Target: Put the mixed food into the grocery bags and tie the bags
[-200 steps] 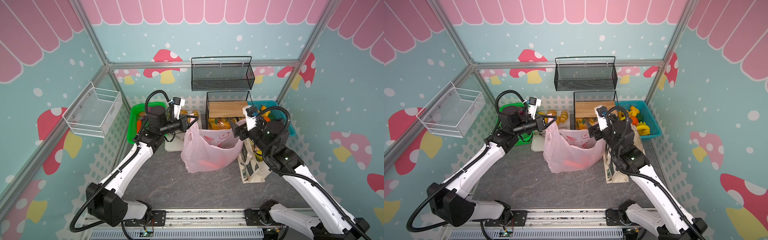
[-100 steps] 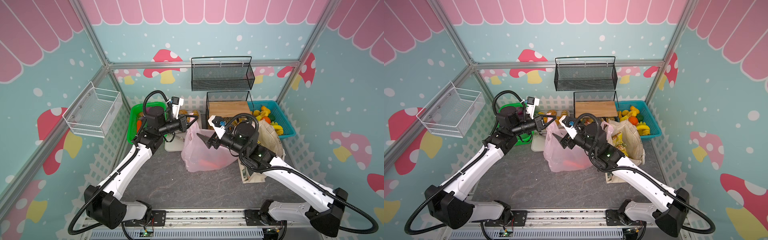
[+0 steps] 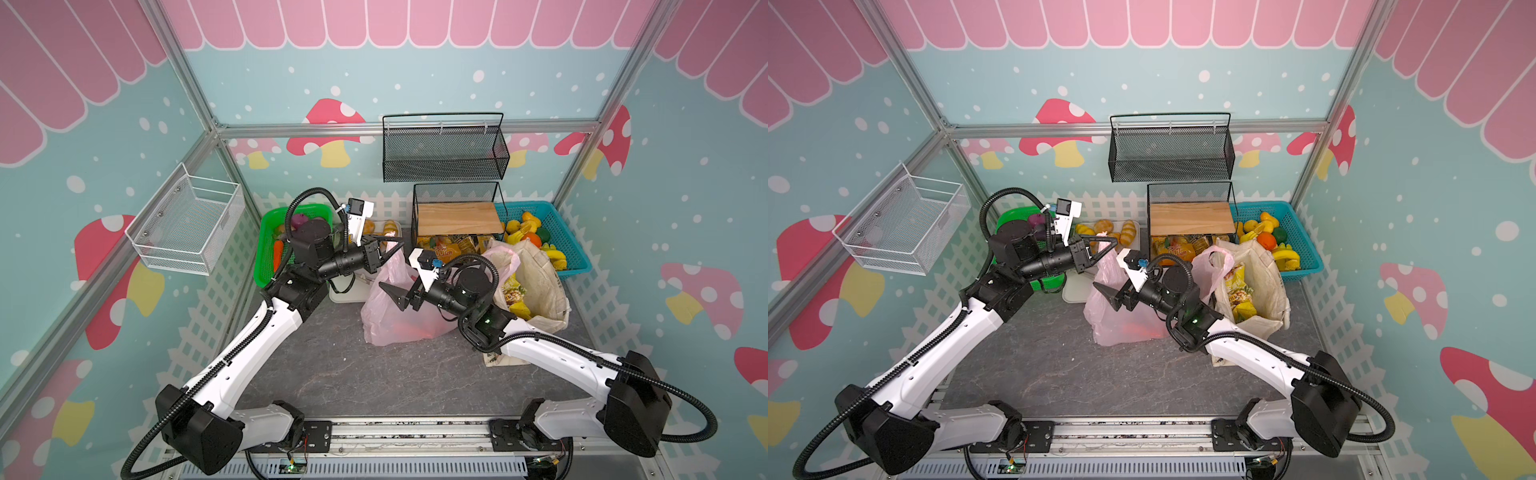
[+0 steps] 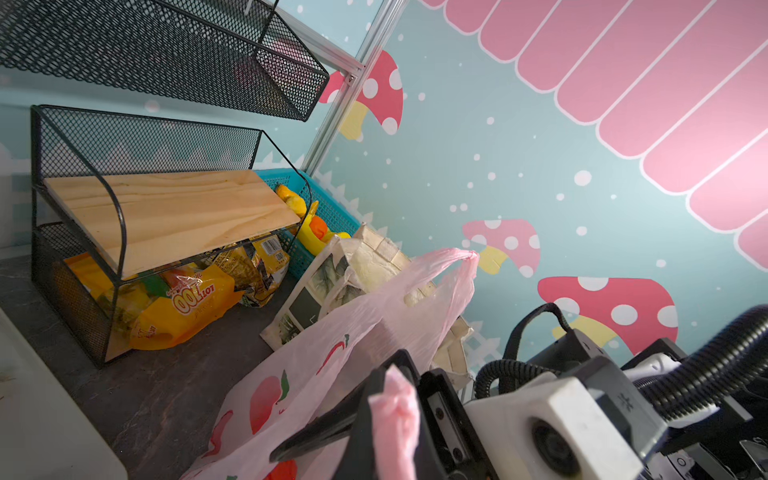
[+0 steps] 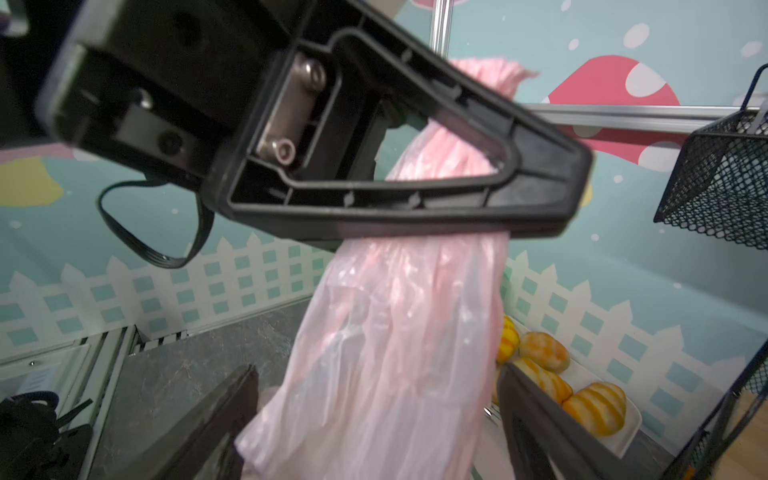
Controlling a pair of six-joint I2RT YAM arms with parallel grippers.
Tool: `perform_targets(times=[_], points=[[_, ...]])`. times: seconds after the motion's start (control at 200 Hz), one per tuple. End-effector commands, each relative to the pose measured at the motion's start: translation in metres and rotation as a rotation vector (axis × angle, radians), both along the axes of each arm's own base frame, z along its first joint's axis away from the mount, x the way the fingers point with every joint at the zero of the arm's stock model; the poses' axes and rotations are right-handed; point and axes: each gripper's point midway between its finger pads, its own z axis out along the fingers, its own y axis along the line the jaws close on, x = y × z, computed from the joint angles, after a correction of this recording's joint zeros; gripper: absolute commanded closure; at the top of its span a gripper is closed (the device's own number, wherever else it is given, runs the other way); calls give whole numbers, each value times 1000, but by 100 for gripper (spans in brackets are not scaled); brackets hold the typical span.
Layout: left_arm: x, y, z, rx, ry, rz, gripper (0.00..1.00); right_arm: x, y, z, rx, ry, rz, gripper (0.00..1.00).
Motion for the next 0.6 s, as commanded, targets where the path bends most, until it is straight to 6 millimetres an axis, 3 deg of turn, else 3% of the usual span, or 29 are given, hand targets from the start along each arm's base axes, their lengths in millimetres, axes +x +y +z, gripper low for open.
perform_targets(times=[0.0,0.19,0.295,0.45,0.54,0.595], points=[[0,-2,1,-23,16,1,100,-1,3,13,84,-49,18,9],[2,-2,2,-63,46,5,100,24,0,-1,121,-30,-98,25],[3,-3,2,-83,61,7,100,34,3,-20,113,-3,-130,41],[4,1,2,-65,45,25,96,39,-1,-52,60,28,-170,76],[7,7,-3,-10,20,60,89,35,-6,-59,48,28,-176,90],[10,10,-9,39,9,84,85,32,-8,-59,49,19,-168,93]])
